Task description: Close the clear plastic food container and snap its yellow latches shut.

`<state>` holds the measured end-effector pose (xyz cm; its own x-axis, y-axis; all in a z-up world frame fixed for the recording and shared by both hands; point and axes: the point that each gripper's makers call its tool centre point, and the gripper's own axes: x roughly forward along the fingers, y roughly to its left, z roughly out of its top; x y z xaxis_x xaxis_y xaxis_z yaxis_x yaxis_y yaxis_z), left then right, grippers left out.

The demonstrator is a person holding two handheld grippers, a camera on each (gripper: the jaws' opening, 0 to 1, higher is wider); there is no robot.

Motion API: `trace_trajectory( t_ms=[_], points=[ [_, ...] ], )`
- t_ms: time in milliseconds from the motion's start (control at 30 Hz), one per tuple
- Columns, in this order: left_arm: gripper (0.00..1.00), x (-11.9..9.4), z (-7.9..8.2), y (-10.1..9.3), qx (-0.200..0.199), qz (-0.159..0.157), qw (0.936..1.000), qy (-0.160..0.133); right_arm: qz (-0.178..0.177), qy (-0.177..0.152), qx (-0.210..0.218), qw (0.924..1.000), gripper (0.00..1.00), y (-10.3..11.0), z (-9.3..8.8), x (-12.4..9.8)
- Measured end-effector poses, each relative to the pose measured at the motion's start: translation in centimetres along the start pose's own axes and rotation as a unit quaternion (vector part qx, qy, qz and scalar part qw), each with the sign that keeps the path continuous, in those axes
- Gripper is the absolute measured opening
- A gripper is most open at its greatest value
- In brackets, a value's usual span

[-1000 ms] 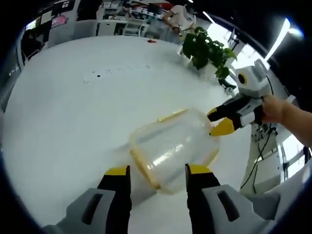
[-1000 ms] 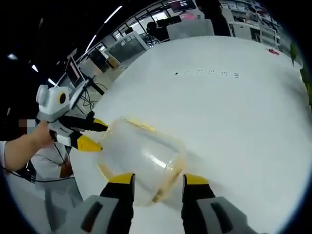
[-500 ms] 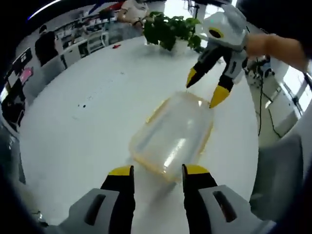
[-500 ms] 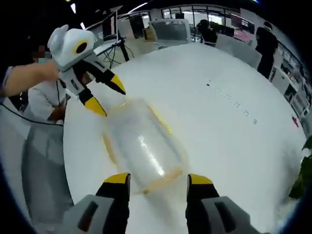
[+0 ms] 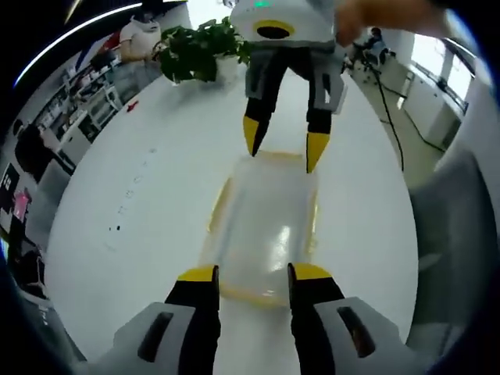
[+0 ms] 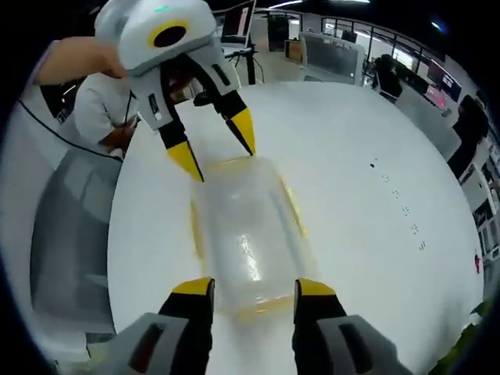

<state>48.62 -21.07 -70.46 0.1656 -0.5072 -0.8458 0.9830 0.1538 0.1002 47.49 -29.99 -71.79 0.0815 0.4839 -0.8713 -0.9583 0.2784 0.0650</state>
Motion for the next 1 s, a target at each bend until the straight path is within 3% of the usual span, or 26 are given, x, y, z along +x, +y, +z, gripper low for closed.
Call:
trace_trajectory(
  t_ms=[567,1000],
  points=[
    [0.29,1.8,2.6,-0.2,0.032,-0.018,0.9992,-0.014,0.025,-0.023,-0.024,0.9991,0.36,0.8,2.6,1.4],
    [0.3,2.6,3.0,-0.5,0.03,-0.026,0.9991,-0.015,0.035,-0.029,-0.037,0.9983,0.36,0.9,3.4,2.4]
  ],
)
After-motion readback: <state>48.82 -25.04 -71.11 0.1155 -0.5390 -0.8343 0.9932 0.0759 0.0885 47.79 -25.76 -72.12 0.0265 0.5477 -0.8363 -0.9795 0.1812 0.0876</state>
